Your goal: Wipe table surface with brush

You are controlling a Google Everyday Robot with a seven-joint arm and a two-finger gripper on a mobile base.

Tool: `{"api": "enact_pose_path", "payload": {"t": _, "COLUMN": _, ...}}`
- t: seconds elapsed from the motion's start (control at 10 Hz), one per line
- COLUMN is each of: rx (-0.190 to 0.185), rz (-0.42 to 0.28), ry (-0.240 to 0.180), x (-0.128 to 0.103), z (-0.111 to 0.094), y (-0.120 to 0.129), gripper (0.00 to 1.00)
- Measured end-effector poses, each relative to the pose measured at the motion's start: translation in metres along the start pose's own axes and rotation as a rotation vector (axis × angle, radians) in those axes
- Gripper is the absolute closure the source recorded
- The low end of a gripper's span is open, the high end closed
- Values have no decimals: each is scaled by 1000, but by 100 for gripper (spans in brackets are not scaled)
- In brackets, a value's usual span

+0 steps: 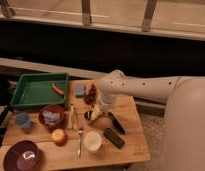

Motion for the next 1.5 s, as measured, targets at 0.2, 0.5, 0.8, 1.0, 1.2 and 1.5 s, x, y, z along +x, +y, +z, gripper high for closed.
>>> {"api": "enact_pose_path", "payload": {"t": 0.2, "rx": 1, "rz": 2, "ry": 0, "x": 1, "z": 0, "y": -2, "gripper": 20}}
{"api": "enact_pose_path", "payload": {"t": 0.5, "rx": 2, "rz": -1, "ry": 1, "x": 0, "z": 0, "y": -1, "gripper": 20}}
{"api": "enact_pose_path", "payload": {"t": 0.8, "rx": 57, "rz": -10, "ry": 25, "x": -1, "z": 5, "y": 1, "gripper": 20}}
{"api": "enact_pose_path", "payload": {"t": 1.0, "rx": 170, "rz": 25, "ry": 46, "x": 8, "z": -8, "y": -39, "gripper": 20}}
{"api": "enact_pose_path", "payload": {"t": 1.2, "rx": 193, "rz": 45, "ry": 53, "x": 15, "z": -13, "y": -53, "gripper": 20}}
{"api": "enact_pose_path", "payload": {"t": 1.5, "rx": 215, "rz": 52, "ry": 71, "x": 18, "z": 4, "y": -58, "gripper": 20}}
